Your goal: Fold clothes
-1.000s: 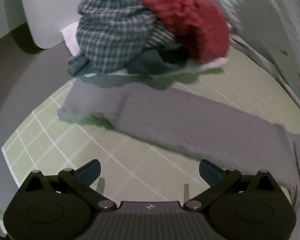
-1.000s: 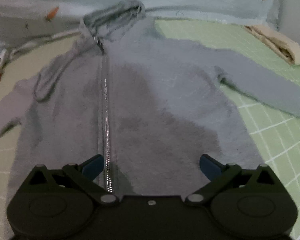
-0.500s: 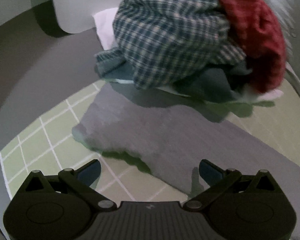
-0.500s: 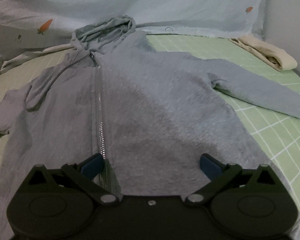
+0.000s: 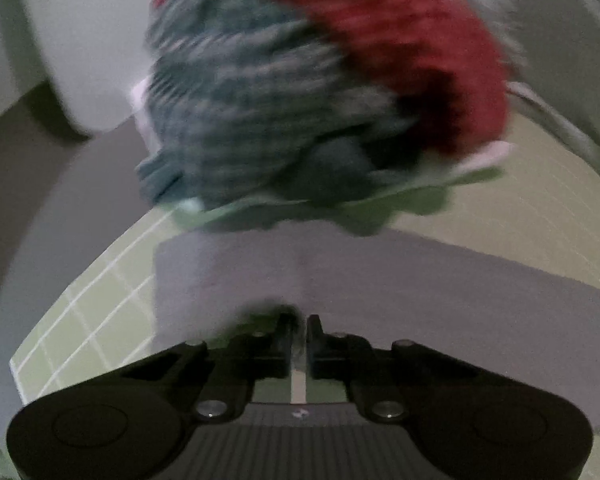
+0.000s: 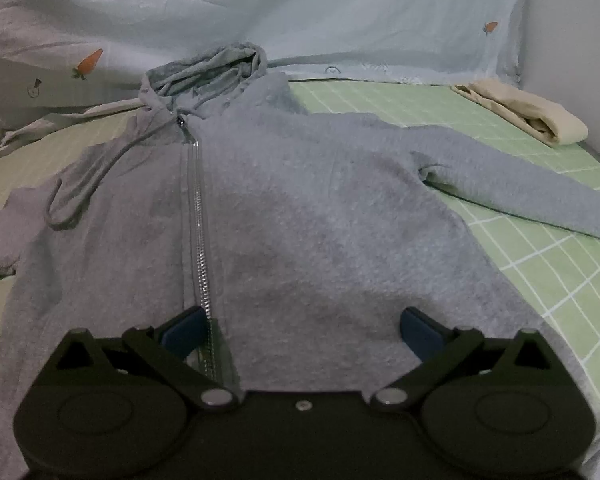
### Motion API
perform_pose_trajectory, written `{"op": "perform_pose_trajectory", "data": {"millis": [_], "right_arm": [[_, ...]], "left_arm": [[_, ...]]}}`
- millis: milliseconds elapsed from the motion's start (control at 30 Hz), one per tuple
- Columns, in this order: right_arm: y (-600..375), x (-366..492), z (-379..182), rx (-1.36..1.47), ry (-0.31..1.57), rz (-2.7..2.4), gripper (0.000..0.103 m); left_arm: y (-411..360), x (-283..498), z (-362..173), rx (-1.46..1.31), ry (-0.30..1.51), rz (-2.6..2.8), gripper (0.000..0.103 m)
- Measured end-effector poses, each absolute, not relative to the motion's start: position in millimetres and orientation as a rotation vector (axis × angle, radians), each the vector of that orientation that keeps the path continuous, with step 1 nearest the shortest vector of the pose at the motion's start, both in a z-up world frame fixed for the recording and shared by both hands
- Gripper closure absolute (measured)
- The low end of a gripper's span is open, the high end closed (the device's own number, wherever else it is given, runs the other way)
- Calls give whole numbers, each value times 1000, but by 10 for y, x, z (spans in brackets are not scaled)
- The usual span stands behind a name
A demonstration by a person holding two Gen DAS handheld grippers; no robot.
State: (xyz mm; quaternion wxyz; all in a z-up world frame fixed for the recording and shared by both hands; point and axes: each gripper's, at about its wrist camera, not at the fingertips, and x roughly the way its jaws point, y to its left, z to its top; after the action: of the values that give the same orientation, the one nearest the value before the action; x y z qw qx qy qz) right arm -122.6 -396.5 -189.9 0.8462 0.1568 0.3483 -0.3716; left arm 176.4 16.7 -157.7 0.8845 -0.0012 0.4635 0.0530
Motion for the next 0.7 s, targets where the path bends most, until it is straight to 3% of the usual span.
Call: {"op": "perform_pose_trajectory", "data": {"millis": [267, 433, 567, 667, 700], "right_arm": [[-3942, -1261, -1908, 319, 710, -776, 0], [-3921, -1288, -1921, 310, 691, -770, 0], [-3913, -1292, -1925, 306, 685, -768, 0], [-3916, -1286, -1928, 302, 681, -770, 0], [-3917, -1281, -1928, 302, 679, -771, 0]], "left_arm": [[-793, 1497, -1249, 132, 813, -247, 101], [-1136, 1429, -1365, 120, 876, -342, 86], [-957, 1502, -1470, 38, 955, -274, 85], [-677, 1589, -1523, -4, 979, -149, 61], [-564, 1624, -1543, -32, 986, -99, 46]]}}
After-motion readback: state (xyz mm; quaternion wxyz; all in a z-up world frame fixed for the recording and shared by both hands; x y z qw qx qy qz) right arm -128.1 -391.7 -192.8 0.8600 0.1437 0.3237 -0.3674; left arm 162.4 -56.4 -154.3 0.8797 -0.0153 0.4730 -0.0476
